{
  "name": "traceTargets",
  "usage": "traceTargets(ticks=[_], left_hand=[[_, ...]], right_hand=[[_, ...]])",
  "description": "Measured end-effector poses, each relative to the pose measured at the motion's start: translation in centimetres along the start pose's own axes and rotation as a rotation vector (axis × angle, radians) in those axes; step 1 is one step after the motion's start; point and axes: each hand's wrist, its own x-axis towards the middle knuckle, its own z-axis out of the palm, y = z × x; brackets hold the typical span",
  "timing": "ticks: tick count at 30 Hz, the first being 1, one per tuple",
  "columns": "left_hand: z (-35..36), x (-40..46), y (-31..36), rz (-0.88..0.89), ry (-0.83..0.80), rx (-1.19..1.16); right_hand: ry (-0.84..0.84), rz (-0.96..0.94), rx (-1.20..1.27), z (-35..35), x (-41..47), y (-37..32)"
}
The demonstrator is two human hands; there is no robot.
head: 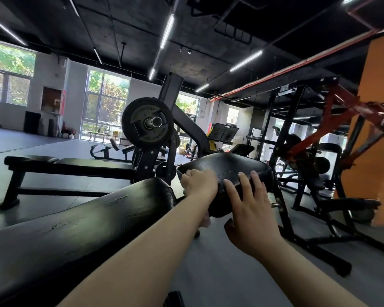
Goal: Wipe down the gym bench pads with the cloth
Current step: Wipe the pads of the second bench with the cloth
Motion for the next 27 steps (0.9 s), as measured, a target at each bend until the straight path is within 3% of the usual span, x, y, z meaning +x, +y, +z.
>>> traceTargets(ticks=[5,12,15,17,19,24,27], left_hand=[[0.5,-5.6,-2.3,0.365,0.037,0.122],[0.1,1.1,0.4,0.351,-0.113,0.654],[0.2,-0.2,-0.1,0.380,0.002,0.522],[0.5,-2.5,-1.2,0.488,0.104,0.369],[0.9,-4.5,-2.5,0.603,0.125,0.373],[1.4,-6.1,-3.1,0.855,0.234,0.787],[1.8,-5.9,-1.5,0.960,0.106,1.057]], right_hand=[[-0.041,-0.061,0.081,0.8,-0.2,1.4],[0.045,-0.119,0.162,0.4,-0.4,3.0],[0.044,-0.096,0.230,0.1,-0.5,3.4],[0.061,-0.095,0.281,-0.4,-0.6,3.6],[0.088,-0.076,0.331,-0.9,-0.7,3.8],[0.114,0.018,0.370,-1.7,-1.1,4.3],[0.092,0.058,0.305,-1.7,-1.4,4.8]])
